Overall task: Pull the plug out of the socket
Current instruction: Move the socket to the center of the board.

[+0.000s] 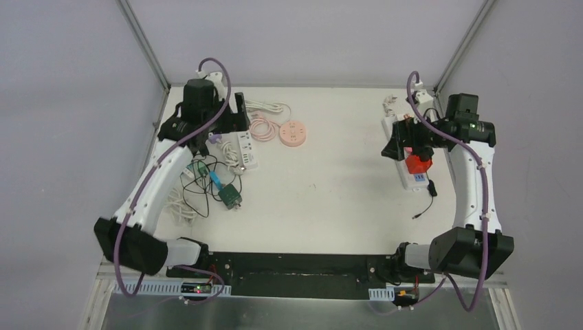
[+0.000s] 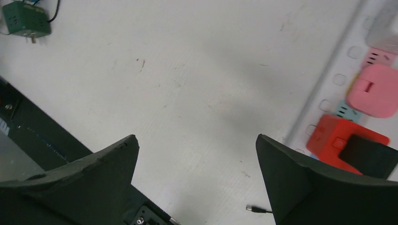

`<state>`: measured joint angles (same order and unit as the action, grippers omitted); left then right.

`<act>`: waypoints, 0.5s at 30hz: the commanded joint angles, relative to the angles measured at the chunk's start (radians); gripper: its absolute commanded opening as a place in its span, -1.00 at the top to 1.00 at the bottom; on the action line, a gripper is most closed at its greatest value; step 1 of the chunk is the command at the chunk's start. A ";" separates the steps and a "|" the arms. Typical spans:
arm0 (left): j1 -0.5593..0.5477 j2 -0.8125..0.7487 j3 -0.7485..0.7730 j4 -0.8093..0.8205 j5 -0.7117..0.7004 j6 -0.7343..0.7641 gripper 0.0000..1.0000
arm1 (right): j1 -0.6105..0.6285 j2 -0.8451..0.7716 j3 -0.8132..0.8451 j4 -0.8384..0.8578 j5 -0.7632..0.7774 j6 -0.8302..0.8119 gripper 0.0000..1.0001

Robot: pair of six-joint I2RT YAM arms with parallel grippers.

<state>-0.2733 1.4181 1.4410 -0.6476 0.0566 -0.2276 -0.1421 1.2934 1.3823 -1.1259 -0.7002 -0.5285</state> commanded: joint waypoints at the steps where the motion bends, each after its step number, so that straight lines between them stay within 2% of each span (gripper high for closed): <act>1: 0.006 -0.206 -0.241 0.150 0.100 -0.096 -0.98 | -0.046 0.058 0.118 -0.023 0.127 0.021 -1.00; 5: 0.008 -0.345 -0.390 0.175 0.202 -0.153 -0.98 | -0.069 0.126 0.219 -0.034 0.255 0.025 -1.00; 9: 0.008 -0.433 -0.503 0.229 0.279 -0.240 -0.98 | -0.085 0.204 0.277 -0.021 0.306 0.017 -1.00; 15: 0.008 -0.488 -0.601 0.325 0.280 -0.296 -0.98 | -0.088 0.392 0.387 0.065 0.328 0.056 -1.00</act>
<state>-0.2729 0.9707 0.8654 -0.4591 0.2981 -0.4572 -0.2253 1.5753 1.6733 -1.1366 -0.4198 -0.5133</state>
